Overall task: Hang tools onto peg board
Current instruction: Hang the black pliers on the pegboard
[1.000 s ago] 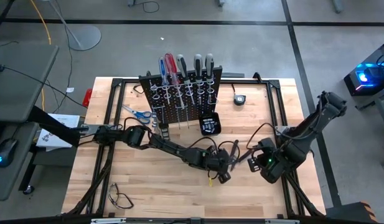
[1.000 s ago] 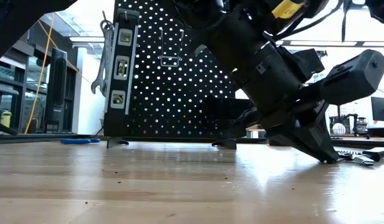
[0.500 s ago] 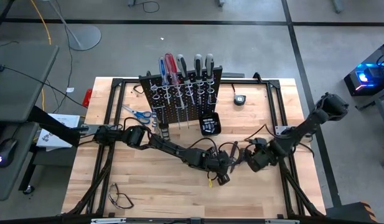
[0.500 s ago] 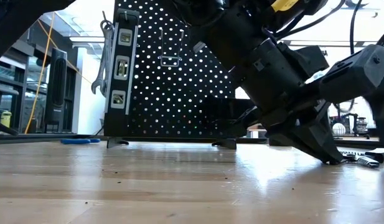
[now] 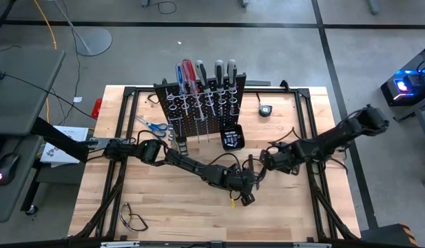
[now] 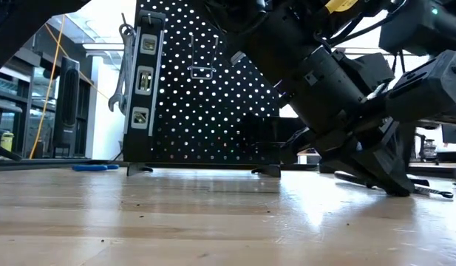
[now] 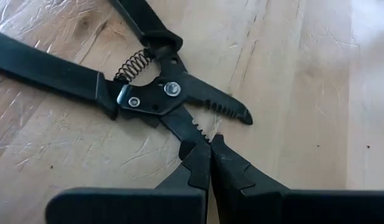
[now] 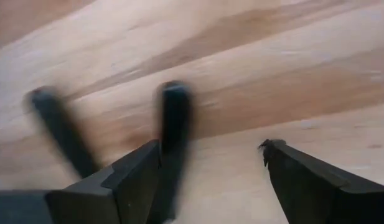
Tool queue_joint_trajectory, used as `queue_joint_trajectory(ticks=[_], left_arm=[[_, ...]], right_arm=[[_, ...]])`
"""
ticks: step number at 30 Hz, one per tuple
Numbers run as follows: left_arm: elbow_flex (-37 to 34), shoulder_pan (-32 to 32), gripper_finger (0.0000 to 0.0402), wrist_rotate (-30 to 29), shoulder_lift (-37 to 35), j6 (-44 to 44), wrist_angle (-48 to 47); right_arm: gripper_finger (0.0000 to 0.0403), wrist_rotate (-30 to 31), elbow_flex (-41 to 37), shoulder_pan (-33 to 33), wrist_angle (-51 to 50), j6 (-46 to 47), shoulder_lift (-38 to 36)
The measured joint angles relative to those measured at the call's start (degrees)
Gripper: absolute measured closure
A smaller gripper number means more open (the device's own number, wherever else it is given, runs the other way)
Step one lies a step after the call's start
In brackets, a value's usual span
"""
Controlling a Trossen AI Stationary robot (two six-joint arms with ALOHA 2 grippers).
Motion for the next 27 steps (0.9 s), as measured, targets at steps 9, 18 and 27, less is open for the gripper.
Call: queue_joint_trajectory(ticks=[9, 18, 27], left_arm=[[0.0, 0.0, 0.0401, -0.3, 0.0, 3.6, 0.0], [0.0, 0.0, 0.0401, -0.5, 0.0, 9.0, -0.3], [0.0, 0.0, 0.0401, -1.4, 0.0, 7.2, -0.3]], right_arm=[[0.0128, 3.3, 4.5, -0.8, -4.0, -3.3, -2.6], [0.0128, -1.4, 2.0, -1.3, 0.9, 1.2, 4.9], [0.0210, -8.1, 2.6, 0.5, 2.9, 2.7, 11.4]])
